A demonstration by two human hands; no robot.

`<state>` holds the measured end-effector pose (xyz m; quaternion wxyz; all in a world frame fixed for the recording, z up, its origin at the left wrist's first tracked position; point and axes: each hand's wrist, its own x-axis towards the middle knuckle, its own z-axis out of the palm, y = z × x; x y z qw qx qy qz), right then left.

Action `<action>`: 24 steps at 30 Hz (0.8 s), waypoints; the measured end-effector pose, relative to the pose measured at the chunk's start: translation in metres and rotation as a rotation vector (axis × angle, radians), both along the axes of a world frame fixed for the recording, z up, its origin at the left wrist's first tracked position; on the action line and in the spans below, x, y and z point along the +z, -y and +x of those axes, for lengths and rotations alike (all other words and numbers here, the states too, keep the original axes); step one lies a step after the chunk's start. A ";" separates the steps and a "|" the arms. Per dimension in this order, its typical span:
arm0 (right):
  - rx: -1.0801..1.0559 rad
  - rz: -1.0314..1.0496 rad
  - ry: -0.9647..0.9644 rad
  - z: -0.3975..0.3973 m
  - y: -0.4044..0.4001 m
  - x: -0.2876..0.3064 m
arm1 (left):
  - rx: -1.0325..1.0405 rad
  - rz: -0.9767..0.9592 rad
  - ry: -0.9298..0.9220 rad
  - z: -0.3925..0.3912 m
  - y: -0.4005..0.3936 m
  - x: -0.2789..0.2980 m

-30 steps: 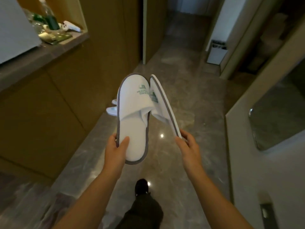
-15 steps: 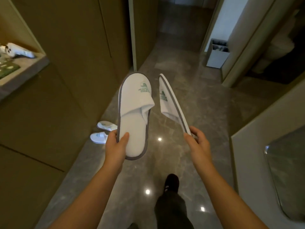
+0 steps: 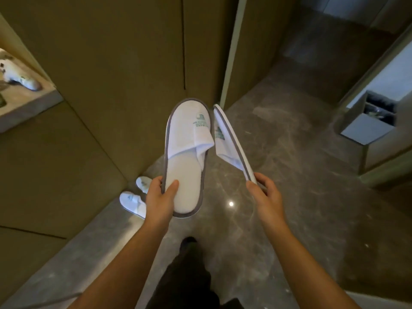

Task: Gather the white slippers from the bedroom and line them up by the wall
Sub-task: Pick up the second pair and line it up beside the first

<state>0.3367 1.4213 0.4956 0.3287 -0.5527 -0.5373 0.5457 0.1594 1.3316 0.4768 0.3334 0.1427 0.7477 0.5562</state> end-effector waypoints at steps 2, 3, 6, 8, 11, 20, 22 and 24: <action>0.042 -0.019 0.008 -0.021 -0.048 -0.009 | 0.064 -0.018 0.003 -0.015 -0.039 -0.011; 0.071 -0.018 0.017 -0.033 -0.071 -0.013 | 0.098 -0.027 0.006 -0.024 -0.058 -0.018; 0.157 -0.003 0.017 -0.072 -0.143 -0.021 | 0.157 -0.035 0.022 -0.057 -0.120 -0.040; 0.191 -0.005 0.007 -0.097 -0.187 -0.023 | 0.180 -0.049 0.035 -0.080 -0.160 -0.047; 0.262 -0.065 0.042 -0.125 -0.243 -0.027 | 0.237 -0.100 0.037 -0.105 -0.206 -0.052; 0.524 -0.153 0.111 -0.212 -0.369 -0.110 | 0.511 -0.173 0.083 -0.157 -0.293 -0.130; 0.595 -0.189 0.121 -0.231 -0.396 -0.141 | 0.594 -0.159 0.109 -0.162 -0.309 -0.159; 0.679 -0.215 0.146 -0.247 -0.420 -0.174 | 0.681 -0.164 0.149 -0.165 -0.323 -0.193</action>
